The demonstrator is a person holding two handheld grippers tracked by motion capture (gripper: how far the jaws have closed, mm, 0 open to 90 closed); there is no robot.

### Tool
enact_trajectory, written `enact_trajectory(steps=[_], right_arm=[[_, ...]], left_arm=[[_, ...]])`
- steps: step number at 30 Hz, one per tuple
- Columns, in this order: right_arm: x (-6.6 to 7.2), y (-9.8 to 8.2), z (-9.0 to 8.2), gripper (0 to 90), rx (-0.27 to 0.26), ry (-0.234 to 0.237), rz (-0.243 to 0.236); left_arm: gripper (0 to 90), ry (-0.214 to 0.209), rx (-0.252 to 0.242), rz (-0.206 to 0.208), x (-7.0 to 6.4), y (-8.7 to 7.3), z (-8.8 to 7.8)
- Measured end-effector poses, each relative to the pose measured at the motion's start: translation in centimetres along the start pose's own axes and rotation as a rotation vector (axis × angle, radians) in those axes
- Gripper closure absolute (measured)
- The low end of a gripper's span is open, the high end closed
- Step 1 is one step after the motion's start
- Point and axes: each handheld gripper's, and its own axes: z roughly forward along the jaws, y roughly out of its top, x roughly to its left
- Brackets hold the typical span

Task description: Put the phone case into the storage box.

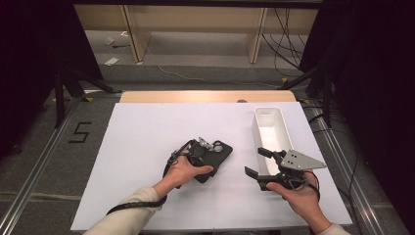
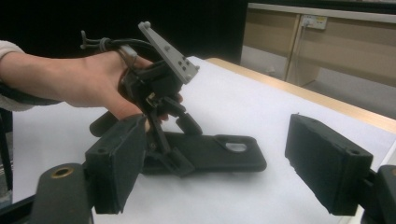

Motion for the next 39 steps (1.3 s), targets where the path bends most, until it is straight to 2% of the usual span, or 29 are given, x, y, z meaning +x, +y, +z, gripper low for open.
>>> enact_trajectory(steps=[8,14,24,39], right_arm=[[-0.1,0.0,0.1,19.3,0.011,-0.025,0.005],[-0.1,0.1,0.3,17.4,0.004,-0.039,0.013],[0.0,0.8,1.7,15.9,-0.016,-0.051,0.038],[-0.5,2.1,3.8,15.7,-0.032,-0.071,0.064]], left_arm=[[16.4,0.002,-0.047,0.009,0.1,0.0,-1.5],[16.4,0.004,-0.099,-0.009,0.5,-0.2,-3.1],[16.5,-0.002,-0.168,-0.015,0.7,-0.7,-5.2],[16.5,0.003,-0.244,-0.018,0.9,-1.4,-7.3]])
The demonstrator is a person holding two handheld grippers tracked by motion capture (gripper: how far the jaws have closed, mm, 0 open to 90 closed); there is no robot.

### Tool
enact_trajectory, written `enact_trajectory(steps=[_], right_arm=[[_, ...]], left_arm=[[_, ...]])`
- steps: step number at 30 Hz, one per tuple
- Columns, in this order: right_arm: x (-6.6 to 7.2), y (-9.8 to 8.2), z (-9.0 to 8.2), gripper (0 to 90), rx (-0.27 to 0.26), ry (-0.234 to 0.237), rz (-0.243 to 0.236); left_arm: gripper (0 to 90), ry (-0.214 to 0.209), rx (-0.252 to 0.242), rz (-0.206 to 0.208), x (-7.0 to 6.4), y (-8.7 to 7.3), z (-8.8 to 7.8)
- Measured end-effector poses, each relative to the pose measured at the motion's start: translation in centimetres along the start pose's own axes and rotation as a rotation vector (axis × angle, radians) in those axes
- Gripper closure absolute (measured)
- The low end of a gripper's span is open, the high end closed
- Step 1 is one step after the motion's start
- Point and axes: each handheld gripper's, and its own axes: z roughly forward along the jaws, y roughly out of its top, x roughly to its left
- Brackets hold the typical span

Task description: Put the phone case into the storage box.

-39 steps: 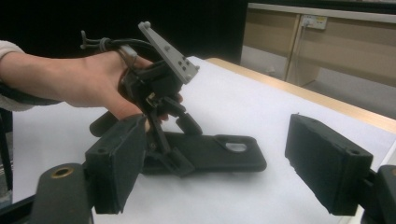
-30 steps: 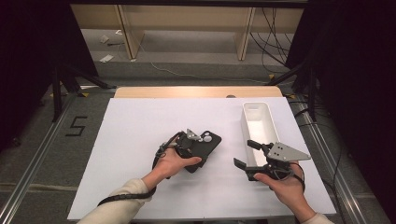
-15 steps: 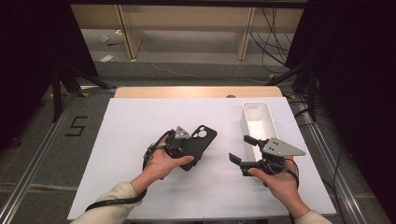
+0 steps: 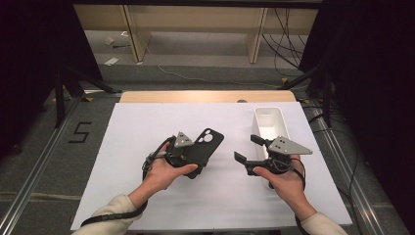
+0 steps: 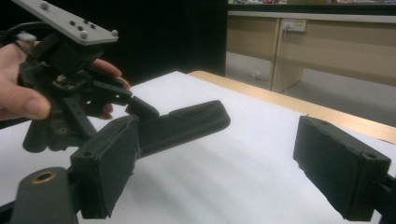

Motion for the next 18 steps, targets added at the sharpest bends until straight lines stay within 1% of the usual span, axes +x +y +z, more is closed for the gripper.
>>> enact_trajectory(steps=[4,11,18], right_arm=[[0.0,0.4,0.9,15.8,-0.004,-0.009,0.005],[0.1,1.2,2.6,15.9,-0.004,-0.001,0.003],[0.0,1.6,3.6,16.2,-0.001,-0.002,0.01]], left_arm=[[16.5,0.005,-0.016,0.003,0.0,0.0,-0.6],[16.5,0.007,-0.036,0.006,0.0,-0.3,-1.2],[16.5,0.004,-0.059,0.019,-0.3,-0.4,-1.7]])
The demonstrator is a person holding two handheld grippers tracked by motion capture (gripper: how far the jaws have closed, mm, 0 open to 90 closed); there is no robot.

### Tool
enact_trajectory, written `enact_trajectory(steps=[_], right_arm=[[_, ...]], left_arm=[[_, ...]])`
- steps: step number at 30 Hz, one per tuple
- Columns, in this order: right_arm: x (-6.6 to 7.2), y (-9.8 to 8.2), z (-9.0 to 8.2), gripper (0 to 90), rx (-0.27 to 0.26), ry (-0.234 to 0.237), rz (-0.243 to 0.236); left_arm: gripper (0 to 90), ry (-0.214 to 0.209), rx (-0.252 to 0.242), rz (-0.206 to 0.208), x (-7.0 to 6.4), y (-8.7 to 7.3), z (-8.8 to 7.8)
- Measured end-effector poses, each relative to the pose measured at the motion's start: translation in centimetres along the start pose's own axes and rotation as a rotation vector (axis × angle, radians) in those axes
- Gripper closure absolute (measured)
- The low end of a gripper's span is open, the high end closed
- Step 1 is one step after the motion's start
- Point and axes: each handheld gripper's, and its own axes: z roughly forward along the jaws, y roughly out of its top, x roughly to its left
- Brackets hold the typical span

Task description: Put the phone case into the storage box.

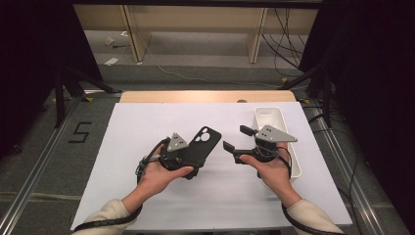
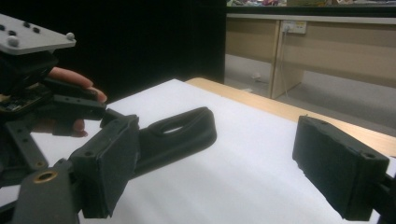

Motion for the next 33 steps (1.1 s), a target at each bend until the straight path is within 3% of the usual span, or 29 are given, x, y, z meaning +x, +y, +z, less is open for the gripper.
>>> enact_trajectory(steps=[19,33], right_arm=[[0.2,0.8,3.7,17.3,0.027,0.032,0.018],[0.3,0.2,6.0,19.5,0.095,0.062,0.072]], left_arm=[[16.5,-0.026,-0.028,0.037,-1.0,-0.2,-0.6],[16.5,-0.027,-0.033,0.06,-1.7,-0.3,-0.3]])
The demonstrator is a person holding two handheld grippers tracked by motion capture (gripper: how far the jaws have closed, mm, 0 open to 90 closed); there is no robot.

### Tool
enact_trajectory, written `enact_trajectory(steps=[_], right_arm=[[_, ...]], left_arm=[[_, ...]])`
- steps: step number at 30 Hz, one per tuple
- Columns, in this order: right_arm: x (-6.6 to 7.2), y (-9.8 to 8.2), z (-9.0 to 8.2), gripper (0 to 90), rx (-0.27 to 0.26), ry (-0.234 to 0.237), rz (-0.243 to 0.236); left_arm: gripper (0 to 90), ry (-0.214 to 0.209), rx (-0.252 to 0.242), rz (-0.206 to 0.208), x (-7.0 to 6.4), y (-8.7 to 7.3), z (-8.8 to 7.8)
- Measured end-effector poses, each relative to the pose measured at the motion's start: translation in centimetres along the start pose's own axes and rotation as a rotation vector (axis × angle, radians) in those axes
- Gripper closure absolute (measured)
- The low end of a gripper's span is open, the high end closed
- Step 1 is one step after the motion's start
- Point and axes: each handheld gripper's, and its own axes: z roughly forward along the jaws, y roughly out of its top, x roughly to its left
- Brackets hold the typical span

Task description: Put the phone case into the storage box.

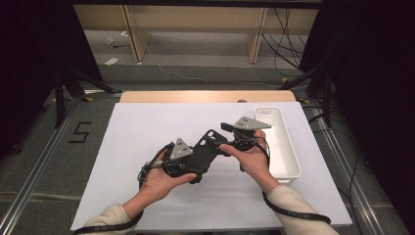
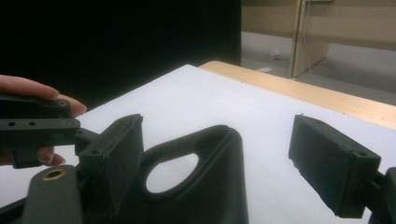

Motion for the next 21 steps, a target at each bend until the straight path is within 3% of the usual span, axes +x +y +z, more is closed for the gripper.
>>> enact_trajectory(steps=[5,13,21], right_arm=[[-0.1,-0.1,0.6,20.3,0.018,0.004,0.024],[-0.1,-0.2,1.1,23.2,0.044,0.019,0.036],[-0.1,-0.3,1.3,32.9,0.05,0.041,0.067]], left_arm=[[16.5,-0.012,0.002,-0.013,-0.2,0.0,0.1],[16.4,-0.013,-0.009,0.003,-0.2,0.0,0.1],[16.4,-0.011,-0.017,0.008,-0.3,0.0,0.2]])
